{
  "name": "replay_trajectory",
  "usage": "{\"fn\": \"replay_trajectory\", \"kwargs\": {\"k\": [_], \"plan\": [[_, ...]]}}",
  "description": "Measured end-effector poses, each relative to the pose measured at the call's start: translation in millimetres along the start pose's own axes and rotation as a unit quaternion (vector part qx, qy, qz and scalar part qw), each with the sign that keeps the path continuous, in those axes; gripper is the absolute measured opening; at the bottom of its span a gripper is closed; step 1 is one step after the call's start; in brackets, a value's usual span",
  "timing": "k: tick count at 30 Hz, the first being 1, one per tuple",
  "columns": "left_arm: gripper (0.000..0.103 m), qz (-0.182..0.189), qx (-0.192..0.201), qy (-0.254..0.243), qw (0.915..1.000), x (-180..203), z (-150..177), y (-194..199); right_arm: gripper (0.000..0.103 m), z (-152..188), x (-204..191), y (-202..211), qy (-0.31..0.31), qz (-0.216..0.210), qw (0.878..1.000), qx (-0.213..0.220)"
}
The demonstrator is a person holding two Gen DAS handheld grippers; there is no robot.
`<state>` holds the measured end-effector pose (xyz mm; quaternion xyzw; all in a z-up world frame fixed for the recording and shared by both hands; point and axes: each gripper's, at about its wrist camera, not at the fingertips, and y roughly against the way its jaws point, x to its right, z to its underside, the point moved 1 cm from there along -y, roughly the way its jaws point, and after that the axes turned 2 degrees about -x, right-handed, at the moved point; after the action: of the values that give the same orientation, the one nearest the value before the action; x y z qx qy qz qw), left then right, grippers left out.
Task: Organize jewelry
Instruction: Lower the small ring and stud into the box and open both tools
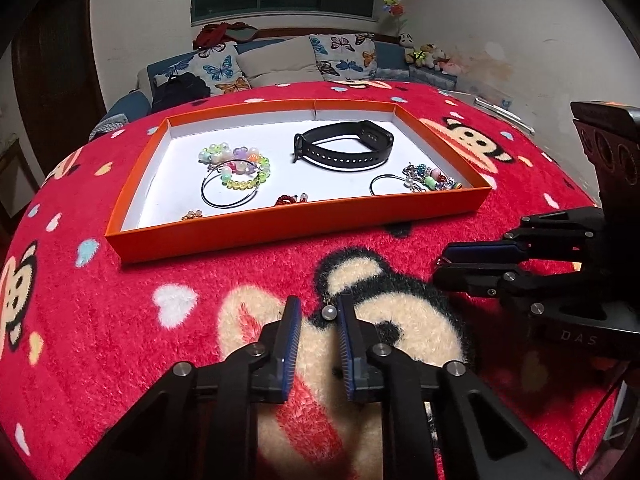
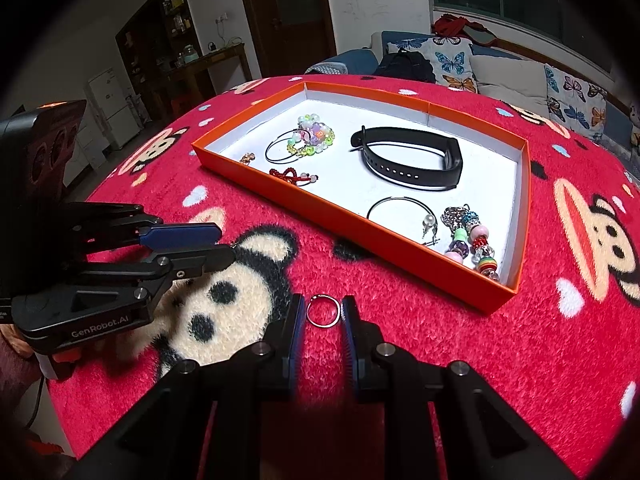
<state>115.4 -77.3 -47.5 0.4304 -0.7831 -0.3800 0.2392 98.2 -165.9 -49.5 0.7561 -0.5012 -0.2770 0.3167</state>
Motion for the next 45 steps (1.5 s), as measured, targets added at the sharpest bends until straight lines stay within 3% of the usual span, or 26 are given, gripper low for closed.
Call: {"fn": "replay_trajectory", "kwargs": {"k": [5,17,24,34,45], "plan": [[0.008,0.003,0.001,-0.005,1.0000,1.2,-0.7,0.3,0.021,-0.3,1.3,1.0,-0.002,-0.001,1.000,0.003],[0.007,0.019,0.024,0.007,0.9995,-3.4,-3.5,23.4,0.021,-7.0,2.5,17.5,-0.016,-0.016,0.999,0.023],[0.007,0.020,0.053,0.044,0.9974,-27.5,-31.6,37.4,0.021,-25.0,7.7,27.8,-0.024,-0.016,0.998,0.048],[0.007,0.012,0.043,0.064,0.9970,-63.2,-71.4,2.9,0.021,-51.3,37.4,6.1,-0.066,0.009,0.997,0.045],[0.008,0.008,0.021,0.062,0.9979,-66.8,-72.9,-28.5,0.021,-55.5,42.9,-11.2,-0.074,0.012,0.997,0.024]]}}
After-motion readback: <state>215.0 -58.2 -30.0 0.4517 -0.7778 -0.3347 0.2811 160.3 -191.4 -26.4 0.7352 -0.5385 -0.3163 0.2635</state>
